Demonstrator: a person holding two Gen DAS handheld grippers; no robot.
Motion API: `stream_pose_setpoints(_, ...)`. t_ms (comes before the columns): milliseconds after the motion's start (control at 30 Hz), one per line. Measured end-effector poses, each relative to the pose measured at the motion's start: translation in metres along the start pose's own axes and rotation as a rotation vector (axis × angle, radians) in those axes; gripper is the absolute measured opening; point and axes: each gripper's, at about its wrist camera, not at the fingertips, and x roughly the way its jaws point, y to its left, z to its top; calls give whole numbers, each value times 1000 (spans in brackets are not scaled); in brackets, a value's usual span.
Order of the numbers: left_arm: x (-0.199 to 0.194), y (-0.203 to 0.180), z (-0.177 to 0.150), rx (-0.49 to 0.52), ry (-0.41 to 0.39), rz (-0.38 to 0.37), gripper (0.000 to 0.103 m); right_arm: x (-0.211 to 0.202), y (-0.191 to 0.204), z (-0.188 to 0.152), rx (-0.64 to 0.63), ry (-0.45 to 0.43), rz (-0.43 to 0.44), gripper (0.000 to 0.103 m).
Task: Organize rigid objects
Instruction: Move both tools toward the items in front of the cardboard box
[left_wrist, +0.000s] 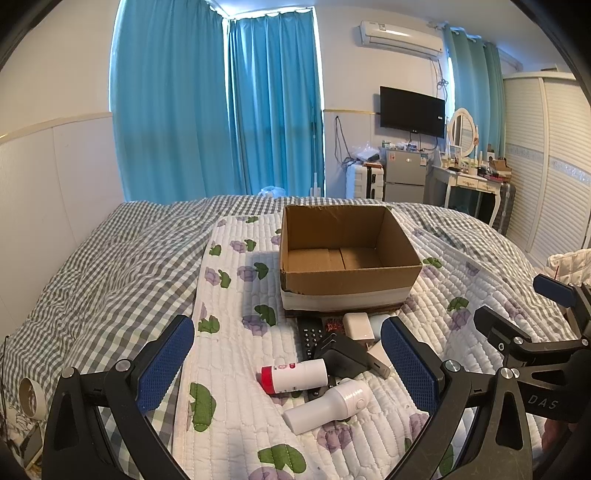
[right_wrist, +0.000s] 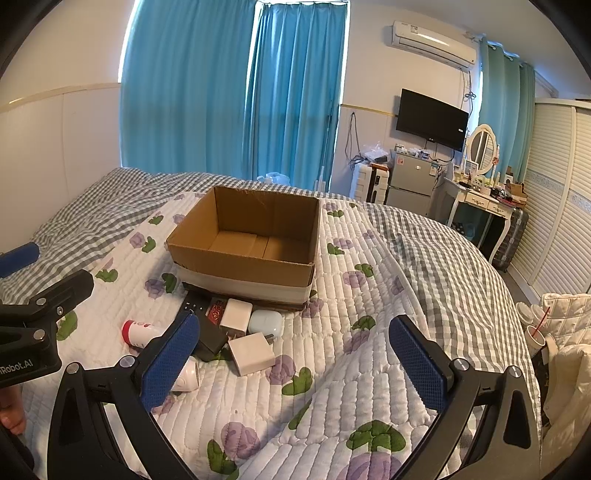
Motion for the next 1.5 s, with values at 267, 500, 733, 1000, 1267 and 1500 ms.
stream_pose_setpoints(267,0,0,0,3,0,-5,103,0,0,0,0,1,-2,103)
stream_pose_setpoints(500,-1,0,0,3,5,-20,103,1,0,0,1,4,-2,103)
stream_pose_setpoints(733,-3,2,5,12,38,-37,103,-3,3,4,-29,12,-5,103)
stream_pose_setpoints(1000,4,14,27,58,66,33,103,-6,2,38,-106,35,2,103)
stream_pose_setpoints(1267,79,9,16,71,271,-6,103,53,1,63,-136,158,63,103)
stream_pose_setpoints(1500,135,-10,-27,120,469,4,103,123,10,25,-180,313,113,103)
